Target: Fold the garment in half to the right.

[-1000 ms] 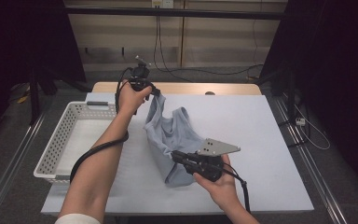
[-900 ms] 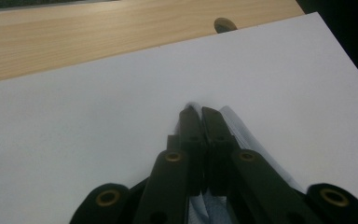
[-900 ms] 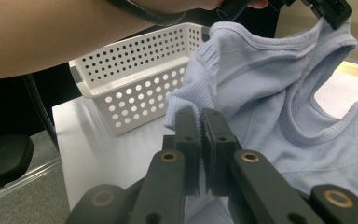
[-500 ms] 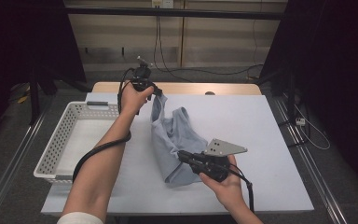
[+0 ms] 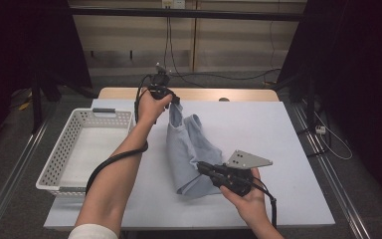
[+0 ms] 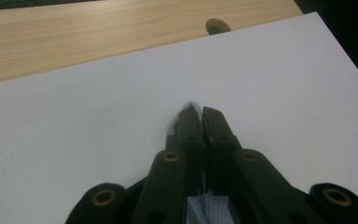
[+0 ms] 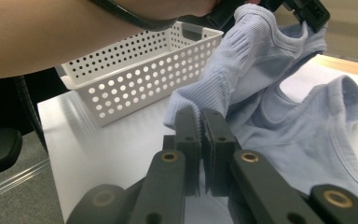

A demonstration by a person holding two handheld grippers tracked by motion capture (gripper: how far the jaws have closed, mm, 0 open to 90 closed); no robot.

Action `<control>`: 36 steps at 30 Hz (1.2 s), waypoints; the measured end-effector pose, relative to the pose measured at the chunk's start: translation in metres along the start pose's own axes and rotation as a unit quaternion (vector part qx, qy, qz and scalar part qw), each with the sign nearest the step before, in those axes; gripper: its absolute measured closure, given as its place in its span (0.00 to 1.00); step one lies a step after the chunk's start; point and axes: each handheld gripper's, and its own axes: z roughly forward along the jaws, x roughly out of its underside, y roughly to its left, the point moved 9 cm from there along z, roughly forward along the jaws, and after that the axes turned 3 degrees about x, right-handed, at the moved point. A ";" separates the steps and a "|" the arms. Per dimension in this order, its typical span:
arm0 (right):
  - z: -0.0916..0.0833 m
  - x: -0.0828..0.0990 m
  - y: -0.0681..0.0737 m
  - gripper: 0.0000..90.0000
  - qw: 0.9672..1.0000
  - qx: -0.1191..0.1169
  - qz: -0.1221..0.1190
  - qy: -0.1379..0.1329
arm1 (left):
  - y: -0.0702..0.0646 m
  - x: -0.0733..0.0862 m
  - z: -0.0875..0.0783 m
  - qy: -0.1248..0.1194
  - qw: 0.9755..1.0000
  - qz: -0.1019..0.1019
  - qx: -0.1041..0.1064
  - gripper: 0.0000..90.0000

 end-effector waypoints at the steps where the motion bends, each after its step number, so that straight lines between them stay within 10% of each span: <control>1: -0.001 0.001 -0.001 0.96 1.000 0.001 0.001 0.000 | -0.002 0.000 0.001 -0.004 1.000 0.002 0.005 0.96; 12: -0.007 0.006 -0.007 0.97 1.000 0.010 0.005 0.001 | -0.010 0.001 0.010 -0.002 0.999 0.035 0.024 0.91; 36: -0.030 0.036 -0.032 0.97 0.999 0.047 0.015 0.021 | -0.015 0.028 -0.001 -0.020 0.997 0.073 0.020 0.37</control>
